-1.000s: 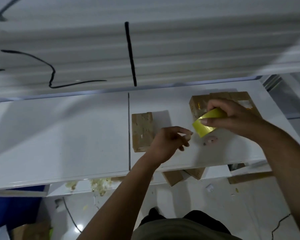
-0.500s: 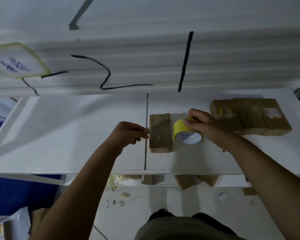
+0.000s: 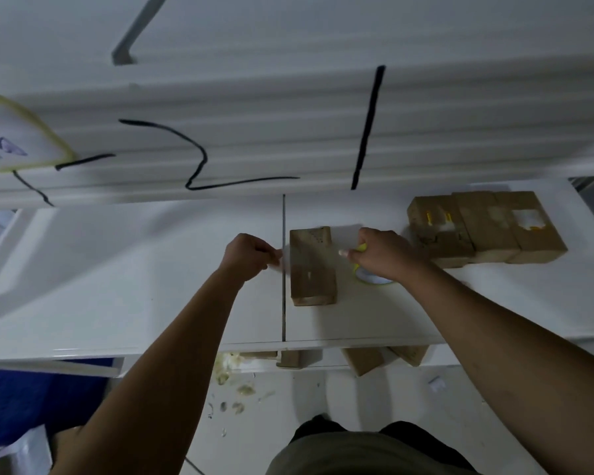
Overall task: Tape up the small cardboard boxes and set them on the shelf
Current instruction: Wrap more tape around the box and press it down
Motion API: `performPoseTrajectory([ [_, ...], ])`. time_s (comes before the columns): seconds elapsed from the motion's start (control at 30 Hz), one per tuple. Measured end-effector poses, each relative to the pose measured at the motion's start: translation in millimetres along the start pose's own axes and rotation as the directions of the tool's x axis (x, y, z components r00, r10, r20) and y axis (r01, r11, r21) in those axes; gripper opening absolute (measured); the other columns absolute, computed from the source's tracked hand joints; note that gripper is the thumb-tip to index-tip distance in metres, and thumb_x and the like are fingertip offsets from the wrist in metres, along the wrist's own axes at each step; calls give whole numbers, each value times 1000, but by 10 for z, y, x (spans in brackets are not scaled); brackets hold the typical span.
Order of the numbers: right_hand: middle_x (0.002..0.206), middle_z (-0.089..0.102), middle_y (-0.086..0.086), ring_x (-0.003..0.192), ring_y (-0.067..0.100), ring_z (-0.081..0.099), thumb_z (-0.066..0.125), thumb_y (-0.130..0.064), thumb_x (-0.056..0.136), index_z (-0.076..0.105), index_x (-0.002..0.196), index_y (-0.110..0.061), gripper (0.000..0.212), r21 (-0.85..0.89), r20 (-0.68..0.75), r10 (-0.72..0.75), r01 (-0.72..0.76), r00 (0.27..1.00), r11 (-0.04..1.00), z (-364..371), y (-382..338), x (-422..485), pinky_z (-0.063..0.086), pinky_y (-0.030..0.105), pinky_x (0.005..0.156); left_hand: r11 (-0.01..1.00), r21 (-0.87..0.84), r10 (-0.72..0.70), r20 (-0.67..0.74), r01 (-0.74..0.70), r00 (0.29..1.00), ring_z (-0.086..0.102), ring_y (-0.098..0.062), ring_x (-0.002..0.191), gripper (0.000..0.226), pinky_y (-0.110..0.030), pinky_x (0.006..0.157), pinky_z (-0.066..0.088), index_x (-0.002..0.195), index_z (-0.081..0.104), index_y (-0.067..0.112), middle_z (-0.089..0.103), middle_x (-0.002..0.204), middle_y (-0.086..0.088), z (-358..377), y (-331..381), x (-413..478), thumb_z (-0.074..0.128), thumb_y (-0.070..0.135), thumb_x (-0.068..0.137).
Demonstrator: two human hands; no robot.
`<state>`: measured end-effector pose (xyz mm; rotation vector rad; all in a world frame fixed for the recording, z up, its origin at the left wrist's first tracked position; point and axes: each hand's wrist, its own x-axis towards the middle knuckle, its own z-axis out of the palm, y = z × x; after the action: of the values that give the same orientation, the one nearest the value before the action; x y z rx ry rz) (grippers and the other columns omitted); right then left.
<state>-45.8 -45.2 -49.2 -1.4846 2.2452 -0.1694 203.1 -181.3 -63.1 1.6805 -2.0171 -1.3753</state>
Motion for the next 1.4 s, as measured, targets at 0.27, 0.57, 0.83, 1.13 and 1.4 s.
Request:
performPoseTrajectory([
  [0.27, 113, 71, 13, 106, 35, 63, 47, -43, 99, 58, 119, -11, 40, -320, -147, -82, 31, 986, 947, 236, -186, 17, 32, 40, 78, 990, -84, -132, -311, 111, 941, 69, -31, 105, 27, -43, 87, 61, 120, 67, 20, 64, 125, -9, 790, -6, -305, 59, 6, 98],
  [0.57, 97, 69, 10, 98, 34, 63, 47, -41, 99, 55, 105, -13, 29, -278, -230, -75, 9, 970, 961, 243, -208, -144, 33, 40, 76, 807, -575, -224, -84, 136, 971, 73, -28, 103, 53, -43, 89, 64, 125, 65, 12, 74, 114, -7, 890, 215, -668, 68, 57, 98],
  [0.83, 75, 57, -7, 75, 7, 58, 58, -73, 85, 67, 82, -24, 49, 610, -64, -165, 169, 984, 774, -432, -7, -755, 41, 36, 75, 544, -837, -25, 58, 62, 998, 78, -29, 101, 40, -42, 81, 64, 120, 73, 9, 80, 110, -15, 456, 222, -1041, 51, 42, 111],
  [1.13, 58, 28, 4, 55, 11, 38, 67, -65, 82, 43, 60, -13, 62, 607, -235, -175, 285, 956, 742, -582, -142, -1199, 32, 31, 58, 554, -832, -126, -60, 20, 990, 75, -27, 81, 45, -44, 79, 62, 101, 74, 3, 75, 89, -16, 322, 218, -1413, 51, 41, 111],
  [1.4, 56, 43, -7, 57, 7, 47, 71, -48, 93, 49, 58, -20, 49, 461, -241, -129, 230, 962, 857, -508, -396, -1289, 35, 30, 59, 322, -911, -15, 267, 258, 963, 77, -30, 90, 61, -39, 70, 62, 130, 74, 5, 76, 121, -23, 382, 269, -1657, 43, 53, 109],
])
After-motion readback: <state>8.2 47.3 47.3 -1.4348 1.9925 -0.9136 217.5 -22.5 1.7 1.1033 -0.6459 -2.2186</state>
